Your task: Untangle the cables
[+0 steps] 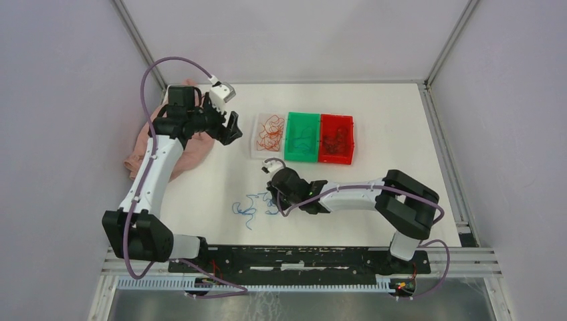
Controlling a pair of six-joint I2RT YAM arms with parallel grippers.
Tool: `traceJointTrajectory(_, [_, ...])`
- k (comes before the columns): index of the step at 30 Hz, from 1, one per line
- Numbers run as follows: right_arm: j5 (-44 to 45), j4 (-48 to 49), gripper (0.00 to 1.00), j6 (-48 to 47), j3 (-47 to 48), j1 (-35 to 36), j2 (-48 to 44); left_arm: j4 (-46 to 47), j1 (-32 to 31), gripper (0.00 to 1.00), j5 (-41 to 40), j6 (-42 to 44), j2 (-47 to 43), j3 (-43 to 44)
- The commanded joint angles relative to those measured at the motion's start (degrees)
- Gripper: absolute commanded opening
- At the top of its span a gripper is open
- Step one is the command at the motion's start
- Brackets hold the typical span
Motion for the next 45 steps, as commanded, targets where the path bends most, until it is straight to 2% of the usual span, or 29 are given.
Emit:
traceJointTrajectory(1, [4.8,0.3,0.02,-1.9,0.0,-1.1,-5.8,5.0,0.3,0.86,-0.3,-4.8,-5.5,-2.9])
traceJointTrajectory(3, [5.5,-0.5,0.00,-2.3,-0.9,-2.4,-8.4,5.3,0.3,0.86,-0.4,-4.9,-5.4,-3.2])
traceJointTrajectory(7, [6.2,-2.9,0.02,-2.9,-1.0,-3.7,-12.1,5.4,0.4,0.85,-0.4,-4.9,-4.9,-2.9])
traceJointTrajectory(8, [5.7,-3.5,0.10,-2.9,-0.5,-3.7,-12.4,5.3,0.3,0.85,-0.4,-4.9,-4.8,-2.8])
traceJointTrajectory(10, [3.2,-4.4,0.41,-2.0,0.4,-3.6,-12.2,4.9,0.4,0.85,-0.5,-4.8,-4.8,-2.6])
traceJointTrajectory(12, [0.9,-4.5,0.63,0.2,1.2,-3.1,-10.9,4.6,0.5,0.85,-0.5,-4.4,-4.8,-2.3])
traceJointTrajectory(13, [0.6,-4.7,0.68,0.7,1.6,-2.5,-9.9,4.6,0.6,0.85,-0.6,-4.4,-4.7,-2.4])
traceJointTrajectory(15, [1.2,-5.2,0.71,1.6,2.7,-1.2,-7.7,4.6,0.7,0.85,-0.5,-4.3,-4.8,-2.4])
traceJointTrajectory(20, [1.7,-6.1,0.65,4.0,5.5,-0.4,-1.7,4.5,0.8,0.85,-0.1,-4.1,-5.4,-2.6])
traceJointTrajectory(23, [1.6,-4.3,0.54,4.4,6.2,-0.4,0.4,4.4,0.8,0.85,0.4,-4.1,-5.8,-3.3])
traceJointTrajectory(31, [5.6,-1.6,0.01,2.8,4.6,-0.4,-2.4,2.5,0.9,0.85,0.8,-2.1,-5.9,-4.6])
traceJointTrajectory(39, [6.4,-6.5,0.00,-2.3,5.7,-3.2,-11.1,2.8,0.9,0.85,1.0,-1.9,-6.1,-4.7])
traceJointTrajectory(45, [7.1,-10.1,0.00,-6.9,8.9,-9.0,-16.0,2.8,0.8,0.85,1.1,-1.7,-6.2,-4.9])
